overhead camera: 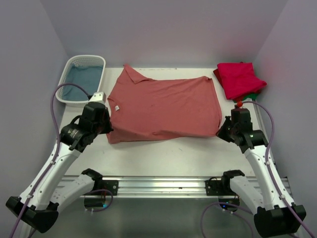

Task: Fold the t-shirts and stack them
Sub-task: Flatten the tshirt out

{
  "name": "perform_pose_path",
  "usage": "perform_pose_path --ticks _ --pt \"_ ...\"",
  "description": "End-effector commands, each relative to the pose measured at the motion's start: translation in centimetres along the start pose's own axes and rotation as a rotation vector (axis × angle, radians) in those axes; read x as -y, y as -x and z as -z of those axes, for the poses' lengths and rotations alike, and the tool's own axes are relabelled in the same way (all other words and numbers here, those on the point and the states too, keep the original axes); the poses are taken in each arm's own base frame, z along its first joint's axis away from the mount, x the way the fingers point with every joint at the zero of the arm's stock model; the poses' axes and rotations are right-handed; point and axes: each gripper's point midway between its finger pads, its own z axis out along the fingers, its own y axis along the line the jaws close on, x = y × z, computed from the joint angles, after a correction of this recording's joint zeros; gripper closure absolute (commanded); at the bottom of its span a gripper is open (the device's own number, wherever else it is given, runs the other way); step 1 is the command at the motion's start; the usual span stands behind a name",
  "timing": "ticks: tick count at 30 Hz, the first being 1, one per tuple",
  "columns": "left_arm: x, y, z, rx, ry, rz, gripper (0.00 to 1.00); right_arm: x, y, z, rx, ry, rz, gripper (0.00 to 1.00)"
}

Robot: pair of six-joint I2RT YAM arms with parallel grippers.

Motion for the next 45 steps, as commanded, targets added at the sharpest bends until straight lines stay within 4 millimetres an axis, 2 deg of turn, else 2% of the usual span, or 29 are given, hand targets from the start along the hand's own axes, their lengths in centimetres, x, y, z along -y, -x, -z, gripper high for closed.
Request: perform_pose_path --ticks 1,11,15,20,25,26,27,28,29,31,32,33,34,35,36,37,38,39,40,41,42,43,44,45 --pt "-0.5 -1.7 2.1 -0.044 -0.02 0.047 1.0 1.4 -1.6 1.6 -0.047 -0.052 0.011 1.0" --pt "-1.1 -2.9 5.5 -0.096 -0.036 0.091 1.0 2.5 -3.2 4.7 -0.077 -0.06 0.006 1.0" --pt "-1.2 -2.1 6.9 -0.078 -0.042 0.106 1.0 2.2 -4.0 5.3 -0.104 -0.038 -0.011 1.0" --pt "-1.3 -1.4 7.3 -0.053 -0.035 0.107 1.0 2.3 -3.6 5.2 -0.085 -0.042 -0.015 1.0" --pt "-1.6 -1.3 3.9 -0.031 0.014 0.05 1.0 1.2 -1.7 2.1 -0.026 -0.031 -0.039 1.0" --pt "-0.9 -0.4 2.8 0.001 0.004 0.049 1.0 1.4 -2.1 0.8 -0.056 -0.05 -0.04 1.0" --pt "-0.9 -0.6 1.7 -0.004 0.016 0.033 1.0 0.6 -1.2 -0.3 -0.03 -0.028 -0.047 1.0" --pt "0.0 0.6 0.7 0.039 -0.007 0.039 1.0 0.6 -1.4 -1.1 -0.041 -0.029 -0.05 1.0" --pt "0.3 0.5 -0.7 0.02 0.005 0.023 1.0 0.7 -1.3 -2.4 -0.061 -0.055 -0.048 1.0" --pt "0.8 1.8 -2.4 0.04 0.024 0.002 1.0 0.2 0.6 -3.9 -0.003 -0.067 -0.054 1.0" --pt "1.5 2.5 -4.2 0.042 0.033 -0.008 1.0 0.0 1.2 -4.6 0.005 -0.075 -0.05 1.0" --pt "2.1 4.1 -4.7 0.075 0.031 -0.026 1.0 -0.1 2.0 -5.9 0.015 -0.092 -0.053 1.0" --pt "3.0 5.9 -5.3 0.12 0.018 -0.024 1.0 -0.3 3.4 -6.4 0.047 -0.114 -0.054 1.0" --pt "3.6 6.6 -7.1 0.109 0.036 -0.045 1.0 -0.4 4.2 -6.8 0.058 -0.13 -0.044 1.0" --pt "4.9 9.5 -6.7 0.171 0.005 -0.058 1.0 -0.1 4.7 -7.9 0.054 -0.168 -0.041 1.0" --pt "5.9 11.2 -6.8 0.203 -0.018 -0.069 1.0 -0.6 6.3 -7.8 0.089 -0.173 -0.045 1.0" --pt "7.5 13.4 -7.0 0.258 -0.064 -0.074 1.0 -0.5 7.0 -7.9 0.113 -0.193 -0.045 1.0" --pt "8.7 15.0 -6.2 0.312 -0.122 -0.1 1.0 -0.8 7.6 -8.2 0.127 -0.19 -0.049 1.0" --pt "9.6 17.1 -5.5 0.414 -0.164 -0.088 1.0 -1.0 8.0 -8.4 0.135 -0.184 -0.054 1.0" --pt "9.4 18.0 -4.4 0.478 -0.17 -0.076 1.0 -1.3 8.1 -8.4 0.14 -0.172 -0.057 1.0" --pt "7.9 16.5 -5.9 0.469 -0.101 -0.079 1.0 -1.4 8.2 -8.5 0.141 -0.169 -0.056 1.0" --pt "7.1 16.1 -6.7 0.47 -0.059 -0.076 1.0 -1.1 8.0 -8.6 0.136 -0.175 -0.056 1.0" --pt "6.2 14.4 -9.6 0.387 0.001 -0.087 1.0 -1.3 8.0 -8.8 0.137 -0.166 -0.056 1.0" --pt "5.6 13.3 -11.4 0.313 0.037 -0.081 1.0 -1.2 7.8 -9.0 0.134 -0.165 -0.054 1.0"
